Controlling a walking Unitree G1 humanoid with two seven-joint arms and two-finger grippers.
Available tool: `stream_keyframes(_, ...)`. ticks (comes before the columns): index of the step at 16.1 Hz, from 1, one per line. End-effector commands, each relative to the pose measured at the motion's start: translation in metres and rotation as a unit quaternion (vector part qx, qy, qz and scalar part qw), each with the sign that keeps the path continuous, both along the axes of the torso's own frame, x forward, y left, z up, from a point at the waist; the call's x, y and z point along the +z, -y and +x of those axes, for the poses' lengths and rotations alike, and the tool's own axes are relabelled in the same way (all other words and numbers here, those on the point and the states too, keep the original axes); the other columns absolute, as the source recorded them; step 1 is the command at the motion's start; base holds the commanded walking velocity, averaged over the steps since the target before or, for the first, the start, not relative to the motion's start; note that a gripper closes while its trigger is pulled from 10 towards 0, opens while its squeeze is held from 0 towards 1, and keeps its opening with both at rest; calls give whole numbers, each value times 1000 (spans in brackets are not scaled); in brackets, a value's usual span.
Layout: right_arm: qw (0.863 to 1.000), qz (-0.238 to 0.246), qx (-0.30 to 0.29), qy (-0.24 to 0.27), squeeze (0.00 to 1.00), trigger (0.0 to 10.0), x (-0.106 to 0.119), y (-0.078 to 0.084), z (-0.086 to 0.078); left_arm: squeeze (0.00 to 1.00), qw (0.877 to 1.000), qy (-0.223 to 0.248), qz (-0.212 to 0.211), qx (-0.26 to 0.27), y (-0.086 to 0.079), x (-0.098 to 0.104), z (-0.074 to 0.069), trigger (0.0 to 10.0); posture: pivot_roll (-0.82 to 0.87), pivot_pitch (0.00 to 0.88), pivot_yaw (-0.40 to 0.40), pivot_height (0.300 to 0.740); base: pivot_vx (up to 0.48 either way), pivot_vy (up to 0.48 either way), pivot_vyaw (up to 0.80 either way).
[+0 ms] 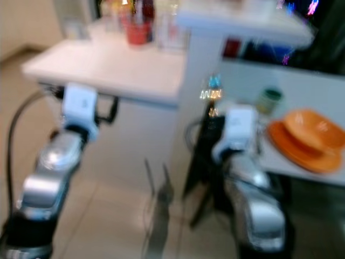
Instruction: Setting the table
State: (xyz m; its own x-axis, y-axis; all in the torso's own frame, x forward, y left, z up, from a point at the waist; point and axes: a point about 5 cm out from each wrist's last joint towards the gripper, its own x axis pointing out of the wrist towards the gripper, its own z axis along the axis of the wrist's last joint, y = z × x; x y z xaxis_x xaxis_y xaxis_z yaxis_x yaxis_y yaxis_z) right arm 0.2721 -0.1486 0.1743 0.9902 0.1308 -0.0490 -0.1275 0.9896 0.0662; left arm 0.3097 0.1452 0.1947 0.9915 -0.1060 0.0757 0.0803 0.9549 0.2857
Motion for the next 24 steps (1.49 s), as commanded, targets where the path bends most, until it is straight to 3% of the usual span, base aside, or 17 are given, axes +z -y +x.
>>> stream_keyframes(1,1000,16,-17,16,0,10000,6,8,1,0,1000,3,0,-5,4,2,1,10000,-52,0,-4,740,0,-480,0)
stream_keyframes(7,998,48,-27,31,0,10000,11,9,2,0,1000,8,2,-4,4,5,3,10000,-52,0,-4,740,0,-480,0)
stream_keyframes(9,994,80,-64,49,0,10000,19,20,2,0,999,5,2,-39,13,4,2,10000,-52,0,-4,740,0,-480,0)
stream_keyframes(12,992,75,-77,62,0,10000,24,27,4,0,999,9,6,-43,17,5,0,10000,-67,0,-4,740,0,-477,0)
stream_keyframes(24,996,66,-46,24,0,10000,15,17,7,0,999,11,7,-39,17,8,3,10000,-65,0,-16,740,0,-479,0)
